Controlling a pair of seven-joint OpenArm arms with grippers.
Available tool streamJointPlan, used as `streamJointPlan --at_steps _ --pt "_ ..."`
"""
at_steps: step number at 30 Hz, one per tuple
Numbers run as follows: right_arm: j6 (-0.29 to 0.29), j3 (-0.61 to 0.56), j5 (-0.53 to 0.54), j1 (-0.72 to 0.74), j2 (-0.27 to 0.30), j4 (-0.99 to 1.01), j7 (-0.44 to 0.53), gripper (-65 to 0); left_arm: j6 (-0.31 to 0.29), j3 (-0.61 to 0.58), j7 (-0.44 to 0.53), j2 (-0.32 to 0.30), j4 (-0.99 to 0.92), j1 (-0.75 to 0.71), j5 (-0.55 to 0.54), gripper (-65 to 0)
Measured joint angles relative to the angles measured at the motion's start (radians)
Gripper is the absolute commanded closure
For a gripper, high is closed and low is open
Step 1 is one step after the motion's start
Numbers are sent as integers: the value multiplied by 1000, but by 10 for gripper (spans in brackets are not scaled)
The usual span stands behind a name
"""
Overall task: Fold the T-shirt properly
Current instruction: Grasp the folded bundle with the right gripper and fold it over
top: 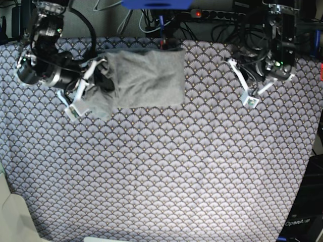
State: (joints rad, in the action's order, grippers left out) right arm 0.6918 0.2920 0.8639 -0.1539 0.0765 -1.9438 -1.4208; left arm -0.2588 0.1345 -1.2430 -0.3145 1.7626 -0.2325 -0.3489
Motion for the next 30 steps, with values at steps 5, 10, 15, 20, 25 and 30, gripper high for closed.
streamJointPlan --at_steps 5,10,15,20,25,30 --pt "0 -42 6 20 -51 -2 4 0 0 -1 0 2 0 0 0 0" --pt "0 -158 -2 17 -45 -2 7 0 0 0 0 3 0 0 0 0" --pt "0 -273 -2 10 -24 0 88 0 0 1 -1 1 0 0 1 0" --pt "0 -337 5 13 -17 12 137 0 0 0 3 2 0 0 -3 0" --pt "0 -336 -3 18 -13 66 137 -18 0 2 3 0 0 -10 -2 0" --pt "0 -336 0 42 -6 101 140 -198 0 2 2 1 34 -18 1 0"
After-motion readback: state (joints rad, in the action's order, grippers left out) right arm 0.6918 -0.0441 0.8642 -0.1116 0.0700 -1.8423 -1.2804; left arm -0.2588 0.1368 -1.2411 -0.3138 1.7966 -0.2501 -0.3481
